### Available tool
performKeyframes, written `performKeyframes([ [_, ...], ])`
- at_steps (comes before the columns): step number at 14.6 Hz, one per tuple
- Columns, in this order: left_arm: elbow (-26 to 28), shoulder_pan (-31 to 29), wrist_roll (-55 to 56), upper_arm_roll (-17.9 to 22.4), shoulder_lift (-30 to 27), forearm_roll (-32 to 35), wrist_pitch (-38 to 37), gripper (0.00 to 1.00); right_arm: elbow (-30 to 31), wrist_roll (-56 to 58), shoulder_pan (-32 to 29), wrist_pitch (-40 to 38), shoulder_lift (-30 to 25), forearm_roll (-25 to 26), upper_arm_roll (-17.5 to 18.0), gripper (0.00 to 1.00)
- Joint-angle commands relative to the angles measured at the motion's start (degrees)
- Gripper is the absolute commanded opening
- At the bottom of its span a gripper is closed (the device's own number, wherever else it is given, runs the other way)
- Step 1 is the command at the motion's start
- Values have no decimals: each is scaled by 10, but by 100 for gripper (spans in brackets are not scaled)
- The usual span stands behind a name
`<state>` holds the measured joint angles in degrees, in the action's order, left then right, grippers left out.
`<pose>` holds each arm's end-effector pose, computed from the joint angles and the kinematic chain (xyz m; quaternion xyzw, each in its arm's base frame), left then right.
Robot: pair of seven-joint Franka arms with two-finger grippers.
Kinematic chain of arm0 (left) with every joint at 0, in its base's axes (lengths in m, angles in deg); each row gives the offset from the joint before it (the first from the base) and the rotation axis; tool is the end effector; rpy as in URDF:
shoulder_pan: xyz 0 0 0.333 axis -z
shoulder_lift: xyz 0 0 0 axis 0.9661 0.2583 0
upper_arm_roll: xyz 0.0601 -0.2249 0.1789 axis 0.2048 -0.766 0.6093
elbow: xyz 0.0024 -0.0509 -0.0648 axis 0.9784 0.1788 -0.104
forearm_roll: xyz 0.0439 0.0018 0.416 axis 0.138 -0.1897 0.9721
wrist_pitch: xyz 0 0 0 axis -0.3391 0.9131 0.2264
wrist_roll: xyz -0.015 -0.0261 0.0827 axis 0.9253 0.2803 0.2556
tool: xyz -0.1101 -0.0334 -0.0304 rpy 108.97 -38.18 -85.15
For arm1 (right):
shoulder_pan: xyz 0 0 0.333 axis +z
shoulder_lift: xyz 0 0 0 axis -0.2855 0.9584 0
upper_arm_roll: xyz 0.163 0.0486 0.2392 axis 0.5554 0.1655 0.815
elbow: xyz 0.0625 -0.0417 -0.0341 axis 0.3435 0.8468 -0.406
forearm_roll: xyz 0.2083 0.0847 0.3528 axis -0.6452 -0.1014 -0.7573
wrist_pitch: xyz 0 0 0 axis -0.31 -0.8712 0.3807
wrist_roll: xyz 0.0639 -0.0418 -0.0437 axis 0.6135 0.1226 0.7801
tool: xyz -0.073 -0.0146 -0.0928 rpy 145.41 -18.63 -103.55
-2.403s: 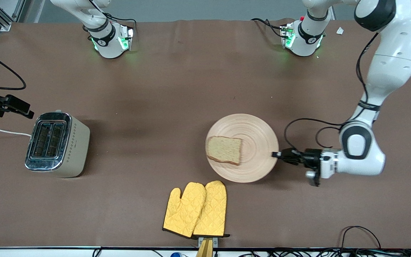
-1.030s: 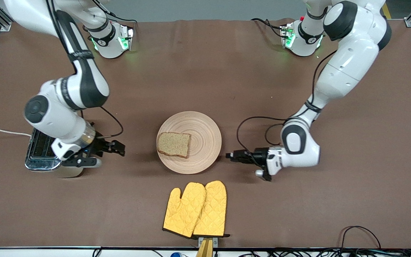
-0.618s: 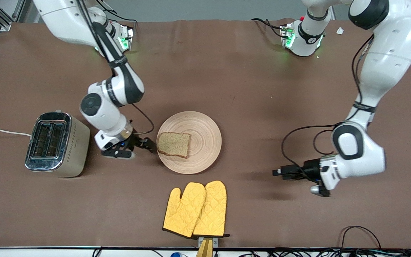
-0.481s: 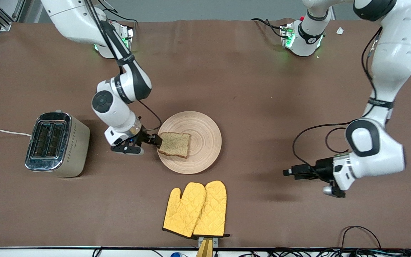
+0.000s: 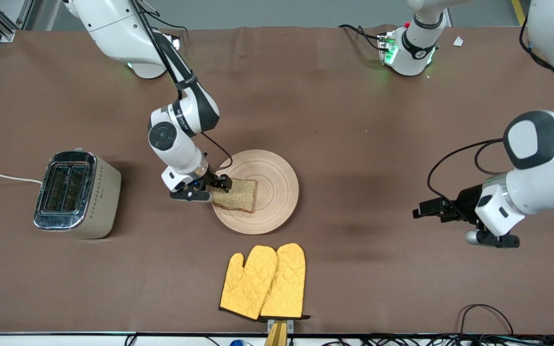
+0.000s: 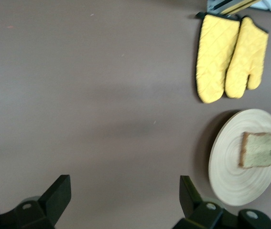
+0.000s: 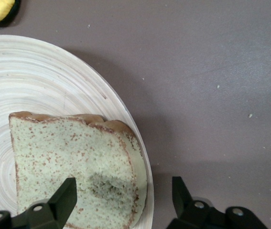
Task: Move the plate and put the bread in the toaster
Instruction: 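Grasp the bread slice with the right gripper while the left gripper withdraws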
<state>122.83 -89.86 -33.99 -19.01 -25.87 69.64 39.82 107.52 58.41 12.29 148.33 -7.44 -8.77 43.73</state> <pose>0.6995 -0.1100 0.4160 0.9834 -0.0263 0.0137 0.1787 0.5564 0.2932 0.1723 -0.9946 0.0544 -0.0410 0.0787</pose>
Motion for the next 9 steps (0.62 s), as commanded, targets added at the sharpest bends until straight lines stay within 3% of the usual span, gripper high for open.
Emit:
performKeyframes([
  [1, 17, 0, 35, -1, -63, 61, -51, 100, 5, -3, 3, 1, -6, -8, -5, 73],
  [4, 12, 2, 27, -4, -104, 144, -110, 100, 5, -1, -1, -1, -6, -8, -6, 66],
  [9, -67, -2, 25, 4, -117, 154, -252, 100, 5, -1, -1, -8, -6, -8, -8, 61],
])
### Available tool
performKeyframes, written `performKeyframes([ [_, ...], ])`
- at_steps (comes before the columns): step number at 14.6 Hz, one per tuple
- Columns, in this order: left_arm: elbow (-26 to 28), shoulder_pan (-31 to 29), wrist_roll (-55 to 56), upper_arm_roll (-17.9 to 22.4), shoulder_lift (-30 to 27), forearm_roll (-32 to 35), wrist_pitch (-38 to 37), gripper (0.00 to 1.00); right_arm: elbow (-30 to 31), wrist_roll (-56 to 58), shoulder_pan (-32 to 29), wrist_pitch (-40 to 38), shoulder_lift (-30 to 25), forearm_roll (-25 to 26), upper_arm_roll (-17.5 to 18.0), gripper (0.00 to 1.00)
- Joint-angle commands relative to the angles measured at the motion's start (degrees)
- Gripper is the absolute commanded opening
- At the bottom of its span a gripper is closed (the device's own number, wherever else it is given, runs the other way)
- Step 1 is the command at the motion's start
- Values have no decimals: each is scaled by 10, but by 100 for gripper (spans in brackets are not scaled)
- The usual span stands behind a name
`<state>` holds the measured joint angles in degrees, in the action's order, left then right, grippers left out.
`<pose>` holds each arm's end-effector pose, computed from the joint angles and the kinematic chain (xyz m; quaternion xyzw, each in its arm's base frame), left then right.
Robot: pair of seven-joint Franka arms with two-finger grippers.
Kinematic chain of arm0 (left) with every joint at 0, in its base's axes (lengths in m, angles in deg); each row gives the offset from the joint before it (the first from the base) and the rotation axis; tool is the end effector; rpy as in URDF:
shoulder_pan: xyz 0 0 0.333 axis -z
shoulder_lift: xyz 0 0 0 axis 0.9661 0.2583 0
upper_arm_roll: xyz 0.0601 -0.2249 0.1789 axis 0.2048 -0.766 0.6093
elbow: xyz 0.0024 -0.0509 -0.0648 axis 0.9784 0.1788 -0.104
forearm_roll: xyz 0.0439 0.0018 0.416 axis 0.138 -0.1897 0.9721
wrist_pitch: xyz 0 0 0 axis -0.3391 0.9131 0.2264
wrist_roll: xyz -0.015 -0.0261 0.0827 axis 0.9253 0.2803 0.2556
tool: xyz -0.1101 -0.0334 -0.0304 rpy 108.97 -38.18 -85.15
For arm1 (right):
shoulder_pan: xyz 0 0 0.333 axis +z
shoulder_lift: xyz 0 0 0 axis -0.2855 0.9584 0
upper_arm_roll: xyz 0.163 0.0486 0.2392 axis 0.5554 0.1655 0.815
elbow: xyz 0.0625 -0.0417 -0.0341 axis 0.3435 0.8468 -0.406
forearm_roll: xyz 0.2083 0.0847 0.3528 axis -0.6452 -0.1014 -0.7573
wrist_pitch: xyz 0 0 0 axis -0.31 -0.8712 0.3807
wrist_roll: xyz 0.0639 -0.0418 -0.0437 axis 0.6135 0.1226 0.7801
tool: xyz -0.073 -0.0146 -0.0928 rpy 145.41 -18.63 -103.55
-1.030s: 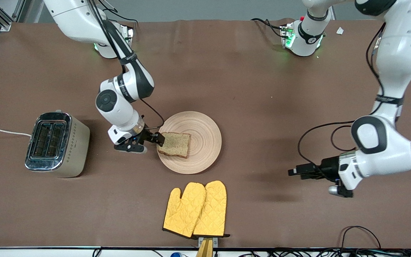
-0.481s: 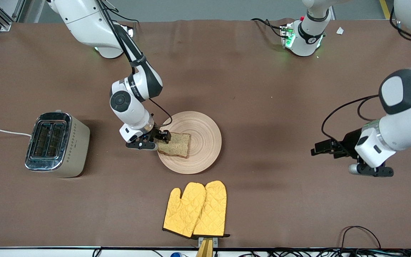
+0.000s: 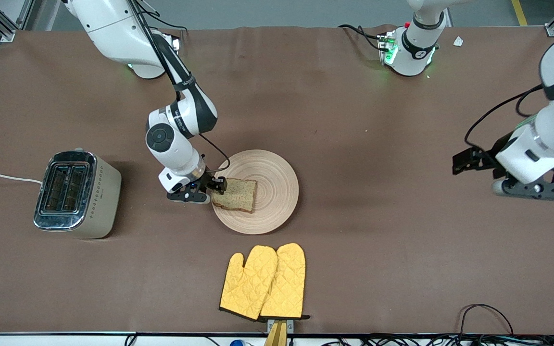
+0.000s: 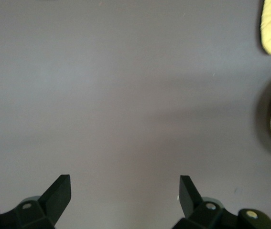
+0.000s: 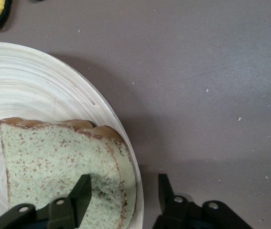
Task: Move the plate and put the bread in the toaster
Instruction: 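Grasp the bread slice with the right gripper while the left gripper withdraws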
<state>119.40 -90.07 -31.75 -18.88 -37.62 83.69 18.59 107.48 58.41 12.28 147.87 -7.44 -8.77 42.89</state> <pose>0.6385 -0.0857 0.5369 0.9982 -0.0516 -0.0278 0.0119 0.5601 0.2849 0.1719 -0.9946 0.0604 -0.0399 0.0742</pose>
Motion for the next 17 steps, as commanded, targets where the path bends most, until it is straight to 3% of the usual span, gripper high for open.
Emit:
performKeyframes([
  [1, -34, 0, 4, 3, -16, 13, -44, 100, 5, -1, -1, -3, -6, -8, 0, 60],
  [3, -23, 7, 12, 8, -59, 30, -44, 100, 5, -1, -1, -9, -8, -8, -1, 57],
  [7, 13, 64, 7, 101, -103, 39, -59, 100, 3, -1, -3, -27, -14, -7, -4, 53],
  [10, 58, 112, 4, 154, -155, 1, -58, 100, 3, -1, -2, -27, -14, -7, -5, 44],
  [17, 66, 135, -13, 183, -172, -44, -48, 100, 3, -1, 0, -27, -13, -7, -5, 25],
])
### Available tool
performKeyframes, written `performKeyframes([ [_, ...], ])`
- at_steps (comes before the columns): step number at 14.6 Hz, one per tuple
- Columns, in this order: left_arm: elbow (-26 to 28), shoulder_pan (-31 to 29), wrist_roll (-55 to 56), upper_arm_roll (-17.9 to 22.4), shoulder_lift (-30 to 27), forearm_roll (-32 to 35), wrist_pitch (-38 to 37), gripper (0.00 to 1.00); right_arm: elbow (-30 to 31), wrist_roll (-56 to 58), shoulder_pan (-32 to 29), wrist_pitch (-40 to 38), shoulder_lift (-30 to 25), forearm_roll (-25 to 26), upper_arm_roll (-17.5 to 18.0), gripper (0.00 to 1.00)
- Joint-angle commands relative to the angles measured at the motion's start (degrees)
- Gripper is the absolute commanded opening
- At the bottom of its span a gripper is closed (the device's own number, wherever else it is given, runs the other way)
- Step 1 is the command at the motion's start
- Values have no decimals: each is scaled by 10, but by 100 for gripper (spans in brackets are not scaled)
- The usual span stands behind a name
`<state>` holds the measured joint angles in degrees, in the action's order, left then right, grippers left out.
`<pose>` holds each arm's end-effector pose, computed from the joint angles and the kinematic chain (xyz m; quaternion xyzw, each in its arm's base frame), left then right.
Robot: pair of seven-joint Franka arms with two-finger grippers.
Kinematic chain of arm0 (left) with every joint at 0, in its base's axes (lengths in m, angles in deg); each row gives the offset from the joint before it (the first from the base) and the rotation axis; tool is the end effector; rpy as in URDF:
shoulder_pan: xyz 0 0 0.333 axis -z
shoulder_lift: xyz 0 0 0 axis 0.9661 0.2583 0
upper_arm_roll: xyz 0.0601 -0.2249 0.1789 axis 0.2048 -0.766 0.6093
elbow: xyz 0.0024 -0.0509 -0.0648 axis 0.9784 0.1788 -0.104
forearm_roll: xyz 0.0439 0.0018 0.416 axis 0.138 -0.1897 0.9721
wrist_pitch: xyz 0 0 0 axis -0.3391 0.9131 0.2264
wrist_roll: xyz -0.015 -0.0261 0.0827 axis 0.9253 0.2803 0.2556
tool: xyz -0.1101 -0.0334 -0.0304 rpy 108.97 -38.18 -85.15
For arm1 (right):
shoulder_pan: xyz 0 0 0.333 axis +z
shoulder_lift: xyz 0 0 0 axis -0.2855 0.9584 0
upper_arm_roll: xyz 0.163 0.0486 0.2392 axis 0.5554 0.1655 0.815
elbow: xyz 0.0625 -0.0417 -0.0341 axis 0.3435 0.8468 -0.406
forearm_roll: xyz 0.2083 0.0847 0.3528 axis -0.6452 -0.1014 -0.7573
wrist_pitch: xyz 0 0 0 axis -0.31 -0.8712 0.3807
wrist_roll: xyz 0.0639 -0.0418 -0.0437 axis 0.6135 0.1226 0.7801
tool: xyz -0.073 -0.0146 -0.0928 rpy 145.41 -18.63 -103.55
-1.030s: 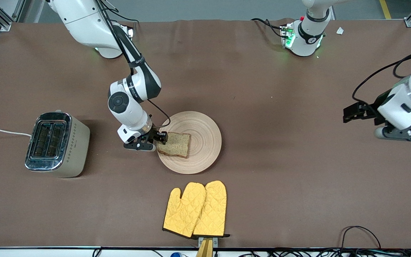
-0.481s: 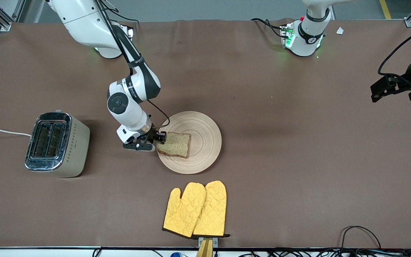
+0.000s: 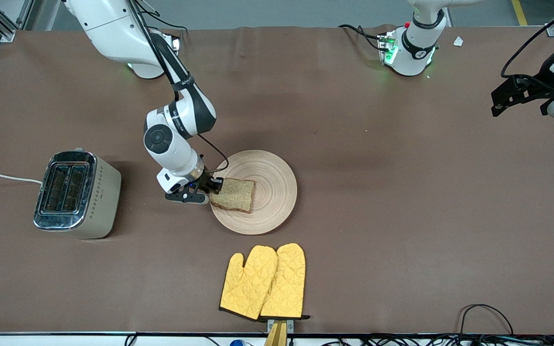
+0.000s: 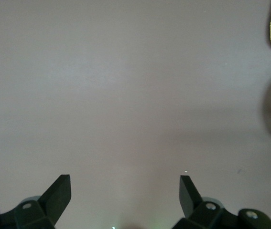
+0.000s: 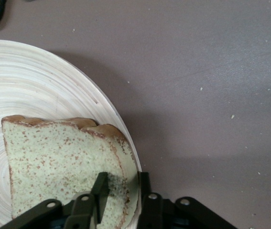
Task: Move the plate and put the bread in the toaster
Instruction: 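Lift the bread with the right gripper and carry it to the toaster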
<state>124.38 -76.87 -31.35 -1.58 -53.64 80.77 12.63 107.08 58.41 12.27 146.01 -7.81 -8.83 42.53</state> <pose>0.5590 -0.0682 0.6406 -0.9997 0.0149 -0.0070 0.0169 0.5618 0.2823 0.1757 -0.9950 0.0624 -0.0314 0.0708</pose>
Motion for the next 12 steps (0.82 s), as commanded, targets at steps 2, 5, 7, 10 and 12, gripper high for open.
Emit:
performKeyframes([
  [2, 18, -3, -22, 12, -11, -13, 11, 100, 7, -2, 1, -8, -10, -7, -2, 14],
  [5, 11, -8, -22, 12, -7, -11, 8, 100, 7, -5, 1, -8, -9, -7, -2, 3],
  [7, 10, -4, -21, 9, -5, -7, 9, 100, 1, -13, 0, -14, -10, -7, -2, 1],
  [10, 10, -1, -20, 6, -3, -6, 11, 100, -60, -24, -9, -117, -11, -7, -2, 1],
  [12, 10, -3, -21, 5, -2, -6, 8, 100, -121, -28, -21, -204, -11, -3, -8, 1],
])
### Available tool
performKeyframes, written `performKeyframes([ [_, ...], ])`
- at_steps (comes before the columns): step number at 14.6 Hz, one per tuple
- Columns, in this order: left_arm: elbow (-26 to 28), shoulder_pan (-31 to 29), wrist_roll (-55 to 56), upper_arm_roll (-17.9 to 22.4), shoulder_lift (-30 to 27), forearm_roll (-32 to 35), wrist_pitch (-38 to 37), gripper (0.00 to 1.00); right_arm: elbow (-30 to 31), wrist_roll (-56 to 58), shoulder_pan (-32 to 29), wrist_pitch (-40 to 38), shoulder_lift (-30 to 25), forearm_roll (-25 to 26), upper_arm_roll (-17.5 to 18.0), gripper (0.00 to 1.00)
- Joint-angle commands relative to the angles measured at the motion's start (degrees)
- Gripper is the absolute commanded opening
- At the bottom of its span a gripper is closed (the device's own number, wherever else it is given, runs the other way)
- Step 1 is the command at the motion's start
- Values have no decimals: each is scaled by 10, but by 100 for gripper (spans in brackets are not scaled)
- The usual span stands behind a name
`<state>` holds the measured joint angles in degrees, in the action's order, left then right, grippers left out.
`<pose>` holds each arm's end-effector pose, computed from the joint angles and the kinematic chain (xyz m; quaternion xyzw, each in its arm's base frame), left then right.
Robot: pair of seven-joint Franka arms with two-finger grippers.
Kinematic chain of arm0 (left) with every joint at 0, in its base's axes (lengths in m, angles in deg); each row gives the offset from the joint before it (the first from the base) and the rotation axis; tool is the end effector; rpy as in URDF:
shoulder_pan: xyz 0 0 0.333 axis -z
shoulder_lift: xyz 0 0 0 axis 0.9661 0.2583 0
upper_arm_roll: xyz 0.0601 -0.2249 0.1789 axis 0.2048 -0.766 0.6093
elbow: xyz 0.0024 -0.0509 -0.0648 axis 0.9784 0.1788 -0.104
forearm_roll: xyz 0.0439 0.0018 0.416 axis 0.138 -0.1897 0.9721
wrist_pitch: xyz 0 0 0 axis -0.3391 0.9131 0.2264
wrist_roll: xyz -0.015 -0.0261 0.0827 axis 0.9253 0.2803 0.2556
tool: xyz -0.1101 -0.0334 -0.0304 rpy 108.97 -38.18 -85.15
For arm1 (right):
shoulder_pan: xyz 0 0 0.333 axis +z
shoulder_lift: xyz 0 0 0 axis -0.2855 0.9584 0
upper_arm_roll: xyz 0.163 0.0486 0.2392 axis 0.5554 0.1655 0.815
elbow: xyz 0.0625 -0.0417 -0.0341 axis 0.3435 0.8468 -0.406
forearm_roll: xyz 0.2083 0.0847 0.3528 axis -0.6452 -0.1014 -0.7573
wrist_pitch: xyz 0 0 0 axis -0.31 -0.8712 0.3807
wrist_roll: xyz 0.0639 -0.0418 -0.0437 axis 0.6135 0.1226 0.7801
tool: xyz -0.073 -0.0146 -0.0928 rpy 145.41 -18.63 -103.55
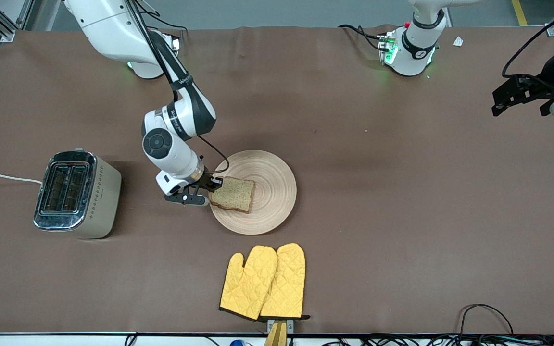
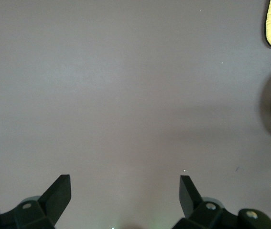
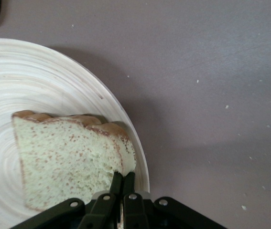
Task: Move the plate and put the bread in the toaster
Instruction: 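Lift the bread with the right gripper and carry it to the toaster, then lower the bread into the toaster slot with the right gripper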
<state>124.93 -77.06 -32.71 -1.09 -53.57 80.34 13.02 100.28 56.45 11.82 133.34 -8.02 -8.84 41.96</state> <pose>0.5610 -0.0626 0.6358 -0.9997 0.0213 -0.0044 0.0133 0.5809 0.2872 0.2083 -0.9951 0.0771 0.0180 0.0593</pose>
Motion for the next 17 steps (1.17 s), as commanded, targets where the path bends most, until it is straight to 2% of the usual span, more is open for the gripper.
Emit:
performKeyframes([
  [1, 4, -1, -8, 1, -3, -2, 4, 100, -78, -6, -21, -110, -9, -2, -8, 1],
  [3, 4, 1, -8, 0, -2, -4, 5, 100, -125, 1, -30, -175, -8, 15, -20, 1],
  [5, 2, 3, -8, -3, -2, -4, 5, 100, -177, 6, -41, -243, -6, 88, -21, 0],
  [14, -1, 0, -6, -11, 11, -2, 13, 100, -229, 102, -100, -331, -14, 374, -25, 0],
  [17, -13, 0, -6, -11, 11, -2, 13, 100, -274, 164, -138, -394, -13, 386, -24, 0],
])
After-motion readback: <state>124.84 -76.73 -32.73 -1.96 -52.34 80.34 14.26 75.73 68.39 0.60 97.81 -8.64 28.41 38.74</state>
